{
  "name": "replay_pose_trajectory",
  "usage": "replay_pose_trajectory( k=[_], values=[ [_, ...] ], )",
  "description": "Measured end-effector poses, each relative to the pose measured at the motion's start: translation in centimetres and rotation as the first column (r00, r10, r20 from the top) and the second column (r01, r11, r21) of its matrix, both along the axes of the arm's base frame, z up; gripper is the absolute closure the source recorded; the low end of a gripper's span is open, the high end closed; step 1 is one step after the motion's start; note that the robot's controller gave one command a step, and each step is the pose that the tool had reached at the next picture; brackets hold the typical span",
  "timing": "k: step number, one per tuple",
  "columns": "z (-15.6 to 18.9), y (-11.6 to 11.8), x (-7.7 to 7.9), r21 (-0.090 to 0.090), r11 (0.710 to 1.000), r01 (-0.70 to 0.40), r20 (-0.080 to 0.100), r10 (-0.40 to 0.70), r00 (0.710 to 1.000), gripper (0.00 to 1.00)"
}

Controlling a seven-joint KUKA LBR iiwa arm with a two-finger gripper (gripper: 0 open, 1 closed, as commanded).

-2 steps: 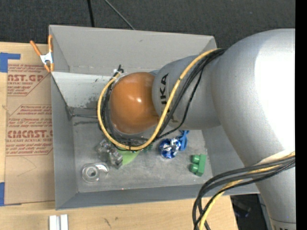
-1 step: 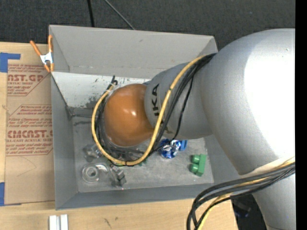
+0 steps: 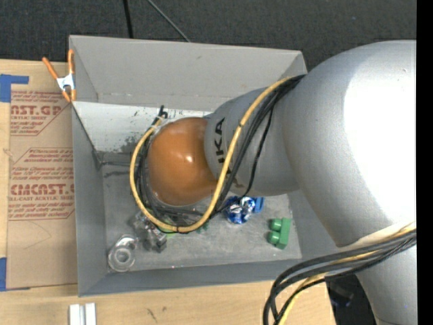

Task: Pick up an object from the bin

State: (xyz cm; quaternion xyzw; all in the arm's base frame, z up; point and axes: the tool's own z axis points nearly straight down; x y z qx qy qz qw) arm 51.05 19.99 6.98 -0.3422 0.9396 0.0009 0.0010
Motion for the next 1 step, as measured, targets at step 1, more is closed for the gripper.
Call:
replay_pose_trajectory(
  k=[1],
  values=[
    [-0.01, -0.01, 0.0, 0.0, 1.0, 0.0, 0.0, 0.0, 1.0, 0.0]
  ],
)
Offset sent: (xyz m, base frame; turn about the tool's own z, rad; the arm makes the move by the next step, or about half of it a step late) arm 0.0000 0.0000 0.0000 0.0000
